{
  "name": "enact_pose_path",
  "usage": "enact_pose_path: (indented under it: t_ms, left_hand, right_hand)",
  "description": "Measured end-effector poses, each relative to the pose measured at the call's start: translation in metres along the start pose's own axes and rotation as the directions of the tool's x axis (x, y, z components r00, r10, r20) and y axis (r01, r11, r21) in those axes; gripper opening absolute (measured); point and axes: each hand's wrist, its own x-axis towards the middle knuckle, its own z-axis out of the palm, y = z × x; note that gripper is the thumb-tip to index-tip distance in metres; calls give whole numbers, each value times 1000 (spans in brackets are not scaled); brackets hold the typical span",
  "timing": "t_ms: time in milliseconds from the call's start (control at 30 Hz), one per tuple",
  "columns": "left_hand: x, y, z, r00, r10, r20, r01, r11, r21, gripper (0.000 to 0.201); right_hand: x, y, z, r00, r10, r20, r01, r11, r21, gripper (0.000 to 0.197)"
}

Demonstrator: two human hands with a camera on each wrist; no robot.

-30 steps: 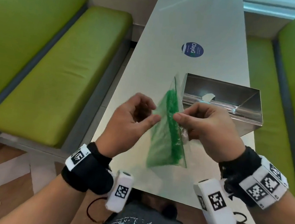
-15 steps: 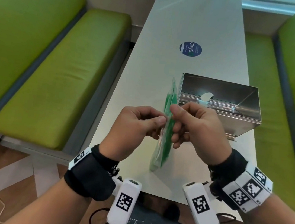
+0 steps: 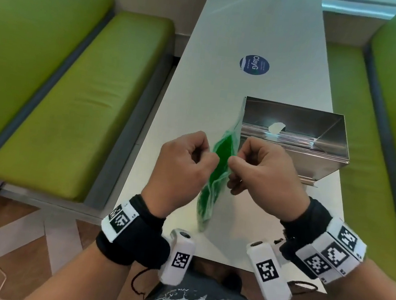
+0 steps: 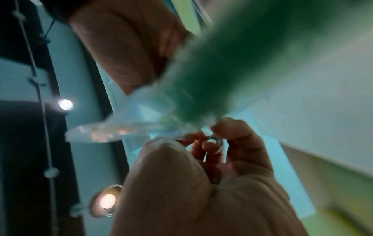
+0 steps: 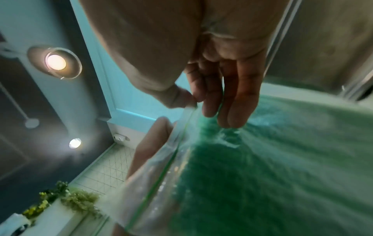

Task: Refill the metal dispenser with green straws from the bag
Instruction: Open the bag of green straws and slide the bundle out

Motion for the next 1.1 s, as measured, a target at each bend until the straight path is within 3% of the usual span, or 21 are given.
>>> enact_pose_path:
  t_ms: [200,300,367,433,467,500,567,633,700,767,867,1000,1100]
  left_hand:
    - [3,-26,-40,995,61,-78,-43,977,211,22]
    - [2,-39,-56,989,66,-133,-33,971,236,19]
    - [0,-44,-57,990,32,-136,-10,987,158,15]
    - [-3,-47,-52,998,-59,-14,56,983,-176,18]
    - [-5,-51,-47,990,-80,118,116,934,-338,34]
    - [-8,-57,-41,966,-73,247,170,903,-394,60]
    - [-19,-71,-26,907,-84,413,203,946,-254,113]
    - [-26,-80,-6,871,-122,475,200,973,-116,135]
    - [-26,-80,10,875,-130,467,207,971,-116,121]
    - [-24,-77,21,914,-118,389,210,956,-203,93]
    - [-23,-79,26,951,-72,301,171,933,-317,76]
    - [-23,-84,23,957,-60,285,187,878,-440,73]
    - [-26,-82,19,957,-53,286,181,879,-441,67]
  right_hand:
    - [4,10,-33,992,-41,-123,20,985,-171,16]
    - [2,11,-43,986,-71,-153,39,978,-204,14]
    - [2,12,-40,986,-76,-146,52,985,-162,13]
    - [3,13,-33,987,-76,-144,64,994,-87,14]
    - [5,15,-29,987,-79,-141,71,996,-58,15]
    - [6,16,-25,988,-83,-132,78,996,-38,15]
    - [7,17,-18,991,-75,-114,76,997,6,16]
    - [7,18,-11,995,-34,-98,42,995,87,18]
    - [7,18,-4,997,10,-70,2,986,164,21]
    - [6,18,3,999,38,-23,-31,967,252,27]
    - [4,17,10,1000,31,5,-31,942,335,35]
    - [0,17,6,994,-97,-52,105,975,197,47]
    - [-3,17,1,974,-220,-56,217,975,-54,46]
